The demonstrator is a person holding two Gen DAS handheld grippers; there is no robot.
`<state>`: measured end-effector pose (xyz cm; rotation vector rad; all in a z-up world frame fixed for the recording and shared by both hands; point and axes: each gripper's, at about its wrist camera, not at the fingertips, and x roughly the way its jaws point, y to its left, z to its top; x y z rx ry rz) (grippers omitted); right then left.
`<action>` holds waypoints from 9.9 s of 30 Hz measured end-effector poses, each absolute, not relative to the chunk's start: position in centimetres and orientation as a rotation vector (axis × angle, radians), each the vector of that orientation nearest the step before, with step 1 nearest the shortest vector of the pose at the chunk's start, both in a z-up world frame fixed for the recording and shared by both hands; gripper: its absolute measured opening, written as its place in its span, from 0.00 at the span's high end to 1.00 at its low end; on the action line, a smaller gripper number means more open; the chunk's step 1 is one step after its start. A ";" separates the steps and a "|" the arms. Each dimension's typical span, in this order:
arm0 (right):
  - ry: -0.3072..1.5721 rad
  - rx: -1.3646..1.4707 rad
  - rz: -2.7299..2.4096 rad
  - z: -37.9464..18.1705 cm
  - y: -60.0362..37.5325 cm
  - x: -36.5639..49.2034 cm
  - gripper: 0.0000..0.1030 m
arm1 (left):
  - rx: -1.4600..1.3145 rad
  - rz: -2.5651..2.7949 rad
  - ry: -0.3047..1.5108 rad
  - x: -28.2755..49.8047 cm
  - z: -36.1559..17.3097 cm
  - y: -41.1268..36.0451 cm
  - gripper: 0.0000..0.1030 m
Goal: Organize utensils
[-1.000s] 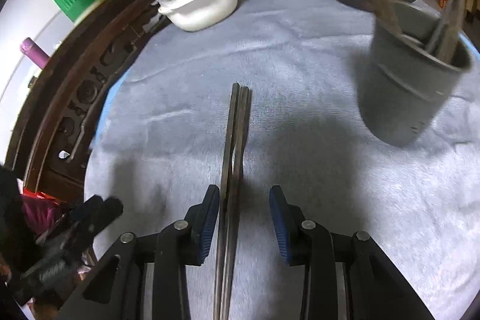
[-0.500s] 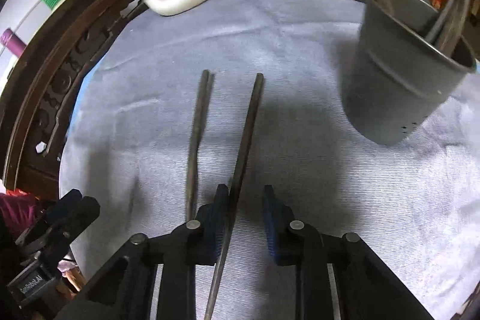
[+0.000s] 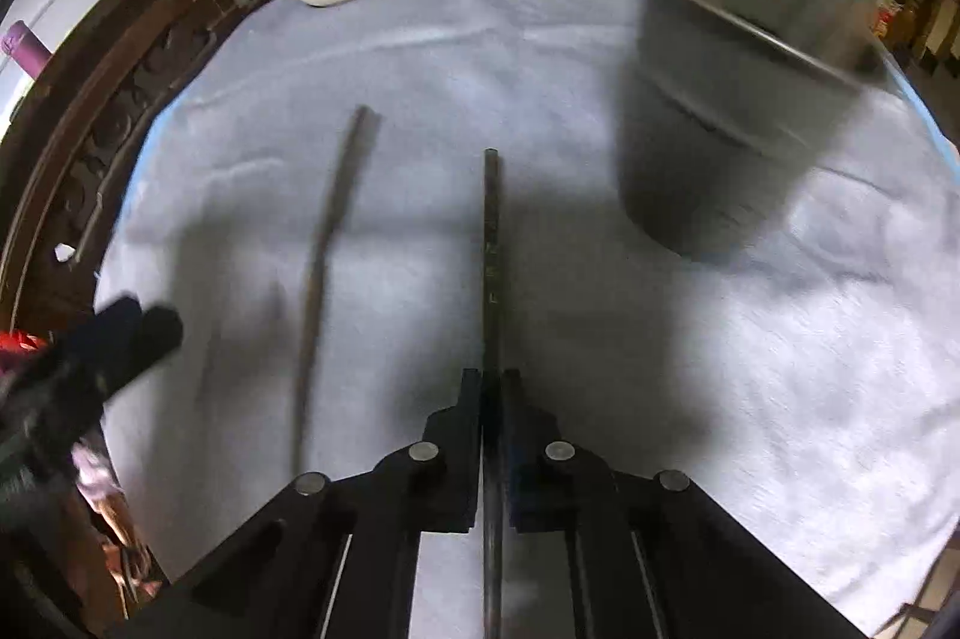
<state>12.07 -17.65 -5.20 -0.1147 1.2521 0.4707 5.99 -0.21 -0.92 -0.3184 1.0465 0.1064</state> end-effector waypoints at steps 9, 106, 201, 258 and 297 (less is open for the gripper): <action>1.252 -0.021 0.466 -5.3 -21.5 12.0 0.94 | -0.128 0.109 1.236 9.5 -4.0 -4.0 0.91; 0.420 0.277 0.136 4.8 -27.2 9.1 0.94 | -0.243 0.130 0.485 6.7 5.7 0.5 0.95; 0.238 0.252 0.279 13.9 -30.4 0.8 0.93 | -0.403 -0.146 0.396 3.2 16.2 -3.8 0.95; 0.399 0.280 0.162 11.7 -31.7 5.7 0.22 | -0.228 -0.091 0.527 7.4 15.4 -5.1 0.20; 0.494 0.113 0.282 8.2 -27.2 0.4 0.15 | -0.085 0.002 0.723 4.2 9.9 -7.2 0.18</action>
